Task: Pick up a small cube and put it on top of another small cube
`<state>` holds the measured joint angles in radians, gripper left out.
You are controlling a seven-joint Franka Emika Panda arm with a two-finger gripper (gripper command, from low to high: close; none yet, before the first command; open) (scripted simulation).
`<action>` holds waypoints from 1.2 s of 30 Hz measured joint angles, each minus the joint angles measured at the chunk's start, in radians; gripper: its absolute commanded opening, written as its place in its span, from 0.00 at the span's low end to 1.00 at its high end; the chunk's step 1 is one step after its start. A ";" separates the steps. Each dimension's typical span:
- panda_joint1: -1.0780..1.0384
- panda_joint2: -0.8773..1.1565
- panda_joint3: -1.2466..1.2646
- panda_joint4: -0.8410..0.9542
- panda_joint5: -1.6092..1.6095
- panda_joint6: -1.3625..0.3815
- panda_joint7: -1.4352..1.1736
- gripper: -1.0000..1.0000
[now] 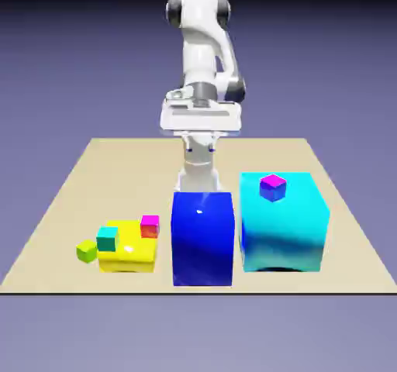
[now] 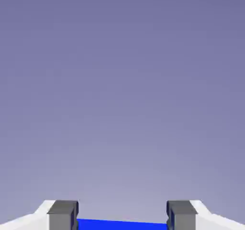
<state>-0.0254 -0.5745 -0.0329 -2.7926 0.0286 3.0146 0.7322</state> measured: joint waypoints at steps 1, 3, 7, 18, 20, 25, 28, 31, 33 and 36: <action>-0.014 0.036 -0.024 0.025 0.038 -0.043 0.009 0.50; -0.041 0.109 -0.072 0.074 0.114 -0.129 0.028 0.50; -0.095 0.254 -0.168 0.173 0.266 -0.301 0.064 0.50; -0.256 0.652 -0.431 0.444 0.683 -0.774 0.165 0.50; -0.272 0.725 -0.479 0.493 0.759 -0.860 0.184 0.50; -0.299 0.906 -0.561 0.595 0.914 -1.045 0.238 0.50; -0.312 1.015 -0.607 0.654 1.004 -1.154 0.271 0.50; -0.324 1.123 -0.653 0.713 1.094 -1.263 0.304 0.50; -0.333 1.196 -0.683 0.753 1.154 -1.336 0.326 0.50; -0.345 1.305 -0.729 0.812 1.244 -1.445 0.359 0.50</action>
<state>-0.3709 0.7302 -0.7622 -1.9803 1.2722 1.5697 1.0910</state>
